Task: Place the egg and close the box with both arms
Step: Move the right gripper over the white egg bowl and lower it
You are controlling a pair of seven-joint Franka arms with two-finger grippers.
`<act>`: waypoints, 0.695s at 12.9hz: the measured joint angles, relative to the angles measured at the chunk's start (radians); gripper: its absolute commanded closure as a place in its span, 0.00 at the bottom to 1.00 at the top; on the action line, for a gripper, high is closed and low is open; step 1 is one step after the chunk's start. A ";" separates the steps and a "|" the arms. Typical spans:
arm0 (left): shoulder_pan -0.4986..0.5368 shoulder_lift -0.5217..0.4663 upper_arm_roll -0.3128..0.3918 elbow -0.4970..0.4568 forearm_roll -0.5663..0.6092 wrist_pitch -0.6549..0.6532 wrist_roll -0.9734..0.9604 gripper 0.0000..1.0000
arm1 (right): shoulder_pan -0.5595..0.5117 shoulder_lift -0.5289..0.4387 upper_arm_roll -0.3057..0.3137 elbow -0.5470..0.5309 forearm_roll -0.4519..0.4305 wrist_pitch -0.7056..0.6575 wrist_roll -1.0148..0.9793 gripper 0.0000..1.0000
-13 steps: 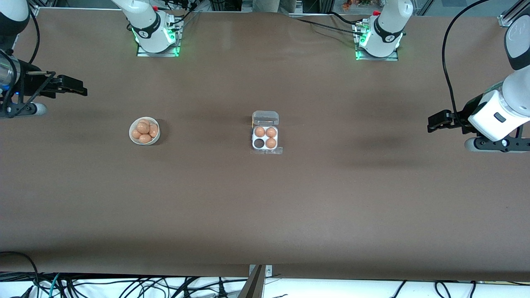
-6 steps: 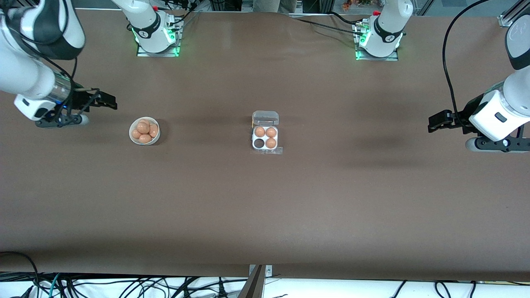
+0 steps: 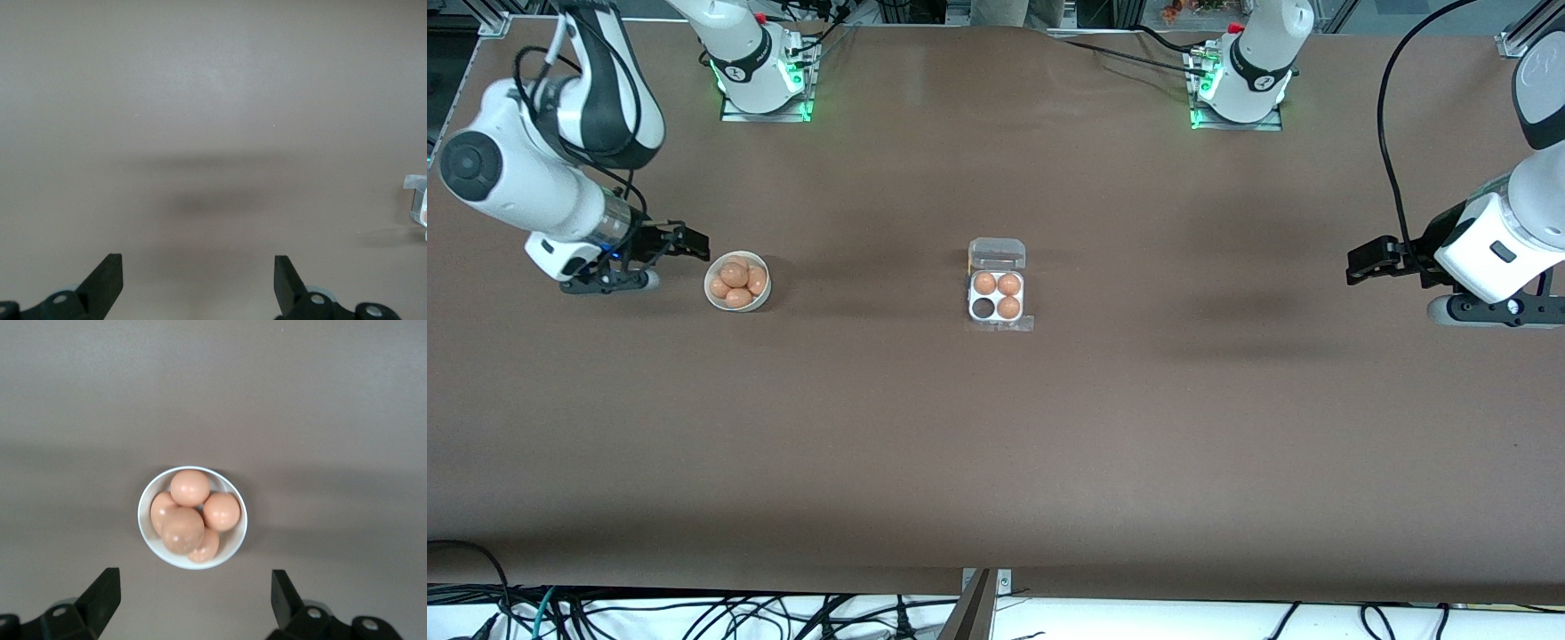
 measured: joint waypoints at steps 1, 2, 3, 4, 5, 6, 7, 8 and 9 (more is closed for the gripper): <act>0.000 0.000 0.000 0.000 0.000 0.000 0.000 0.00 | 0.003 0.023 0.005 -0.004 0.000 0.027 0.000 0.00; 0.000 0.000 0.000 0.000 0.000 0.000 0.000 0.00 | 0.006 0.043 0.010 -0.007 0.000 0.053 0.001 0.00; 0.000 0.000 0.000 0.000 0.000 0.000 0.000 0.00 | 0.007 0.061 0.014 -0.014 0.000 0.085 0.005 0.00; 0.000 0.000 0.000 0.000 0.000 0.000 0.000 0.00 | 0.008 0.075 0.017 -0.029 0.000 0.122 0.012 0.00; 0.000 0.000 0.000 0.000 0.000 0.000 0.000 0.00 | 0.008 0.087 0.019 -0.046 0.000 0.155 0.015 0.00; 0.000 0.000 0.000 0.000 0.000 0.000 0.000 0.00 | 0.009 0.098 0.020 -0.063 0.000 0.185 0.017 0.00; 0.000 0.000 0.000 0.000 0.000 0.000 0.000 0.00 | 0.009 0.106 0.020 -0.081 0.000 0.216 0.020 0.00; 0.000 0.000 0.000 0.000 0.000 0.000 0.000 0.00 | 0.009 0.110 0.020 -0.098 0.000 0.242 0.026 0.00; 0.000 0.000 0.000 0.000 0.000 0.000 0.000 0.00 | 0.010 0.113 0.023 -0.115 0.000 0.262 0.031 0.00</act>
